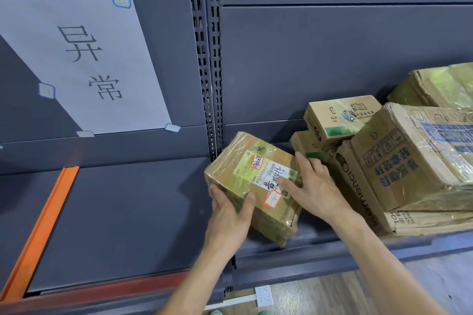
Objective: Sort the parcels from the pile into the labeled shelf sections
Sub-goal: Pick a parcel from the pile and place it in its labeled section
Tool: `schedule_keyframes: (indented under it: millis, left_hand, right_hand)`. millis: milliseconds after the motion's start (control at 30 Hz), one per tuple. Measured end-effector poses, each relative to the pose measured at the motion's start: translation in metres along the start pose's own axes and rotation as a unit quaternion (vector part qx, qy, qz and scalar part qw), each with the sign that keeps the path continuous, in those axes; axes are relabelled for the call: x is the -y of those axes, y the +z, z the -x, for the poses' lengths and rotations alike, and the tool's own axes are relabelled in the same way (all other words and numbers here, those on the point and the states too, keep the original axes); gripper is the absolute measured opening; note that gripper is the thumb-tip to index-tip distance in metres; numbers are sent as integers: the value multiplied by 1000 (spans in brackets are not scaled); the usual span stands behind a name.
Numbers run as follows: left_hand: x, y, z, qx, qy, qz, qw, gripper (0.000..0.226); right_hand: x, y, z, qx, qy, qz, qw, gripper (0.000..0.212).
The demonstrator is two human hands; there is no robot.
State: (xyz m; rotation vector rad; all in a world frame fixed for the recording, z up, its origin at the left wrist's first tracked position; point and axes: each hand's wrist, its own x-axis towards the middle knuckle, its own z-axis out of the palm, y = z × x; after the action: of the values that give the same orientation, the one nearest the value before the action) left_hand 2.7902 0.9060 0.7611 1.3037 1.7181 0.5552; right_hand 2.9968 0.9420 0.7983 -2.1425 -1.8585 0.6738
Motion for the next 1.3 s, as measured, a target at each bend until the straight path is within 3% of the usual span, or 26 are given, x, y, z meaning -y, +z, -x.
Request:
schedule_keyframes:
  millis: [133,300,533,700,800,967,1067,1233,1300]
  left_hand:
    - [1,-18,-22,-6,40,-7,999,75]
    - [-15,-28,-45,1,67,-25,997,46]
    - [5,-25,-15,70,48,86,993,48]
    - [7,-17,9,43,14,134,990,42]
    - [10,-12,25,38,-8,162,986,40]
    - [15,4,51,-6,-37,202,979,71]
    - [16,13,63,-38,-48,208,976,70]
    - [16,23,76,-60,-72,224,970,47]
    - [16,25,80,-68,-77,225,969,50]
  right_hand:
    - [0,13,11,-31,29,-37,998,84]
    - [1,26,26,-2,79,-65,995,66]
    - [-7,44,56,37,153,-312,937,76]
    - [-7,49,68,32,104,-361,926,56]
    - [-12,49,68,52,84,-363,927,70]
    - [-26,46,64,60,48,-326,942,93]
    - [-35,47,64,90,5,-337,937,74]
    - [-41,43,59,131,-28,-331,934,40]
    - [-41,42,58,142,-32,-334,931,32]
